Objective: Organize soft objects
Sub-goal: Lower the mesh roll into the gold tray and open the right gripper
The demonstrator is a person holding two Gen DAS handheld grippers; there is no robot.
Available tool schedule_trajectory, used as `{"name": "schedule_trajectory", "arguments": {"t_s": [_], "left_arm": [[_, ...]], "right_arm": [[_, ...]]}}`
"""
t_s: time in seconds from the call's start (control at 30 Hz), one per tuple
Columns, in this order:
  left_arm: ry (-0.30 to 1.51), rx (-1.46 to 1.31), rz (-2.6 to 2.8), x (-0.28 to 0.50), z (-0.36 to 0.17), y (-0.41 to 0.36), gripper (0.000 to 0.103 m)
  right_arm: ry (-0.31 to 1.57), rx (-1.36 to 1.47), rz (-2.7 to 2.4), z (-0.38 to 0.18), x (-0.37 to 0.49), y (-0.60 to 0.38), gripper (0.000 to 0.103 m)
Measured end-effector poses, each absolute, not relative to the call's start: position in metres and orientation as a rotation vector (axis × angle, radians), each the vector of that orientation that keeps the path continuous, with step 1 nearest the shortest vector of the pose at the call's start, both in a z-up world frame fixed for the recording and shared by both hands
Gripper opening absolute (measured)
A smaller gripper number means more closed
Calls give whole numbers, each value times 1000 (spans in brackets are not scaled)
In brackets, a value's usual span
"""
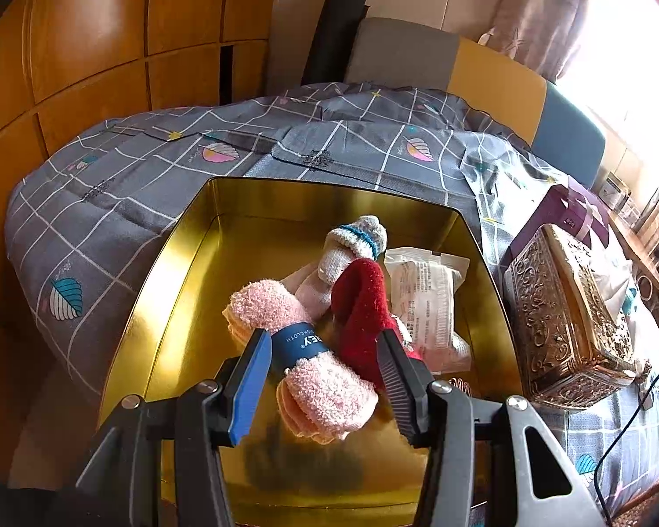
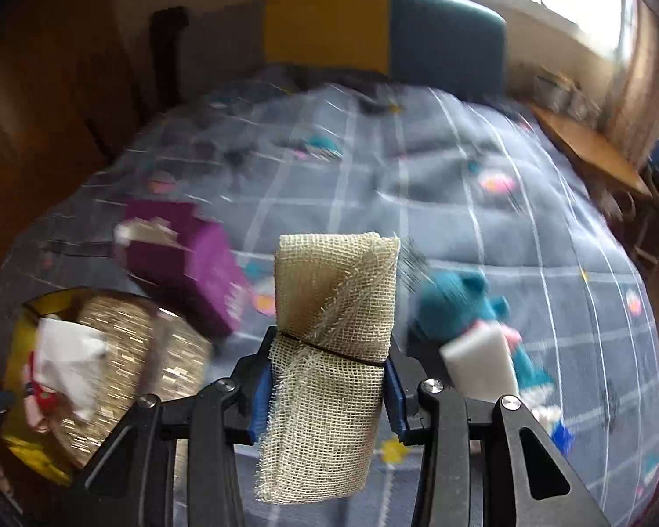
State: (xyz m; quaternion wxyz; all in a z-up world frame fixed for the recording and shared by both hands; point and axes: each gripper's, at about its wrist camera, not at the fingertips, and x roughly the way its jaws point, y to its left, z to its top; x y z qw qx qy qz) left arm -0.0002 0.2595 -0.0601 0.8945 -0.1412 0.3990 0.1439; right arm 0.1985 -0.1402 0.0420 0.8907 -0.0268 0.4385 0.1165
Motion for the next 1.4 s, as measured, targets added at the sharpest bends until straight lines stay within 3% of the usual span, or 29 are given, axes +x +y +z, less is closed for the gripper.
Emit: {"name": "schedule_trajectory", "arguments": {"t_s": [0.17, 0.3, 0.57, 0.8, 0.83, 1.0, 1.4], "left_arm": [[819, -304, 305, -3, -58, 267, 50], [799, -310, 332, -6, -53, 275, 50], [784, -333, 383, -14, -50, 296, 50], [778, -329, 395, -17, -50, 299, 50], [775, -325, 394, -17, -49, 298, 50], [767, -316, 376, -18, -46, 292, 50], [756, -298, 356, -19, -40, 281, 50]], "right_arm": [[834, -128, 499, 78, 170, -57, 42], [829, -228, 716, 73, 126, 19, 42], [986, -342, 961, -8, 79, 123, 42], [1107, -405, 973, -82, 64, 156, 45], [1109, -408, 976, -88, 61, 156, 46], [1099, -397, 959, -100, 57, 152, 73], [999, -337, 922, -73, 53, 137, 81]]}}
